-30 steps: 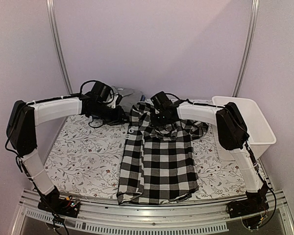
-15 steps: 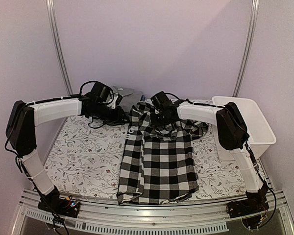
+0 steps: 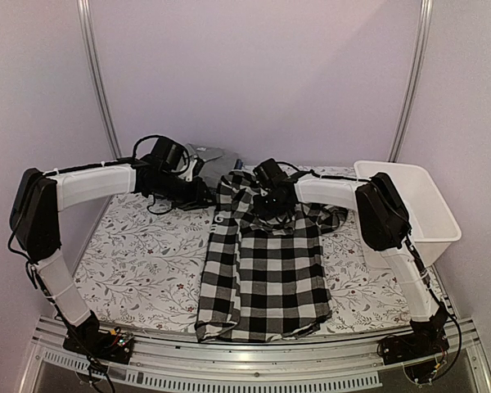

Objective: Fold and stack the long sleeve shirts
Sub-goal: Adjust the sleeve of the 1/3-folded shirt.

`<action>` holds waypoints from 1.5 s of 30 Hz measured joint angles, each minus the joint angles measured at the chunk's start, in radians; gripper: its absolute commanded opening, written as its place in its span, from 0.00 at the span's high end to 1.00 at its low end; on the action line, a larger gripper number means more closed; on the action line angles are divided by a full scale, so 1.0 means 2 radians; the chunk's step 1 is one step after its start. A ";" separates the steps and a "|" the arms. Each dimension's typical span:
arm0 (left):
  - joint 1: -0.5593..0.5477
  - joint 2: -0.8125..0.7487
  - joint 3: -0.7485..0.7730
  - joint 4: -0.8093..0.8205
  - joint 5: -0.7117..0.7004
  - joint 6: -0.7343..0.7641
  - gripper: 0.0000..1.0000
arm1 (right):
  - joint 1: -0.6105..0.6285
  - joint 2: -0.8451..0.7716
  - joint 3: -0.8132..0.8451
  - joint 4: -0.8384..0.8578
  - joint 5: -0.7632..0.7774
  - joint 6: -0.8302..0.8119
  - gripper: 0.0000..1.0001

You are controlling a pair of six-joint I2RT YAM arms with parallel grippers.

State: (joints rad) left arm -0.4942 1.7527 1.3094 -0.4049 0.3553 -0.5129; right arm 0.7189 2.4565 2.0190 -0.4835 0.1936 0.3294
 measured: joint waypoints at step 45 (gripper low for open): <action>0.014 0.001 0.000 0.000 0.010 0.003 0.72 | 0.103 -0.276 -0.315 0.121 -0.238 -0.065 1.00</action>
State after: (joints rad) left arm -0.4667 1.7542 1.3094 -0.4049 0.3759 -0.5068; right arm 0.9253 1.9041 1.3895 -0.2405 -0.2832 0.1993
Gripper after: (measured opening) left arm 0.278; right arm 0.007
